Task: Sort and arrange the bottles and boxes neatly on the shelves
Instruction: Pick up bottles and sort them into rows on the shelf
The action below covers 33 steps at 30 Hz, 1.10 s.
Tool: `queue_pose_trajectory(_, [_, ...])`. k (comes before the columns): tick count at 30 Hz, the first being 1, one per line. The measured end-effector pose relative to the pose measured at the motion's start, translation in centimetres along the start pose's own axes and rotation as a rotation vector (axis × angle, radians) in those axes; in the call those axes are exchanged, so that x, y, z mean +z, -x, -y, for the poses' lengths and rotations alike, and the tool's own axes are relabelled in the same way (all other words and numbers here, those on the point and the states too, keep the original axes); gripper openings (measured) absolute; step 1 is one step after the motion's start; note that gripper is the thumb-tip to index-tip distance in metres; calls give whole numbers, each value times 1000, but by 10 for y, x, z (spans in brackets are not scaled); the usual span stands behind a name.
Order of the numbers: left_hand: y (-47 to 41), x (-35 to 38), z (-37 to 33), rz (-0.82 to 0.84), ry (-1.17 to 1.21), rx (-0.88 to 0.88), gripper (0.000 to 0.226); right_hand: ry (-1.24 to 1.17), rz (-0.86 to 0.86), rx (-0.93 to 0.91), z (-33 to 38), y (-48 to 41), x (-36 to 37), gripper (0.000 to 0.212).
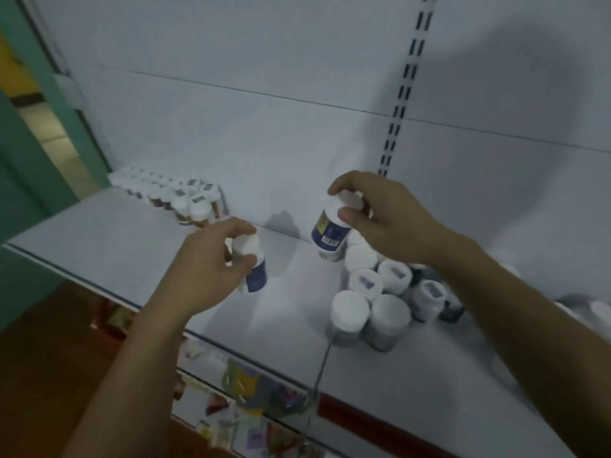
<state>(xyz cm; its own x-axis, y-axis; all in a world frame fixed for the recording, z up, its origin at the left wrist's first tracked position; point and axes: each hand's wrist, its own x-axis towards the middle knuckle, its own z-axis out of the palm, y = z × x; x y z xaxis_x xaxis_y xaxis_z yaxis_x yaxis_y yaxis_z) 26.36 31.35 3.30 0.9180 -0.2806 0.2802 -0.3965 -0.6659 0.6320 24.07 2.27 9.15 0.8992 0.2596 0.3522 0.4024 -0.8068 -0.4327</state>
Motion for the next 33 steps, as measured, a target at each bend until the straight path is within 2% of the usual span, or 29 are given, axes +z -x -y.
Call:
queue_pose_trajectory(3, [-4, -19, 51, -15, -6, -72, 39, -22, 78, -8, 20, -42, 54, 26])
queue_pose_trajectory(7, [-24, -33, 94, -34, -13, -48, 41, -5, 202, 41, 32, -78, 112, 29])
queue_pose_trajectory(12, [-36, -12, 130, 19, 29, -36, 40, 88, 281, 165, 28, -86, 155, 32])
queue_pose_trajectory(18, [-51, -1, 156, -5, 76, 11, 41, 62, 235, 277, 17, -101, 165, 37])
queue_pose_trajectory(27, [-60, 7, 189, -164, 197, 140, 49, 208, 176, 108, 45, -178, 187, 40])
queue_pose_trajectory(31, [-58, 12, 200, -112, 390, 61, 74, 354, 231, 2, 53, -206, 200, 40])
queue_pose_trajectory(33, [-58, 14, 201, -103, 368, 76, 77, 424, 236, -24, 51, -211, 204, 41])
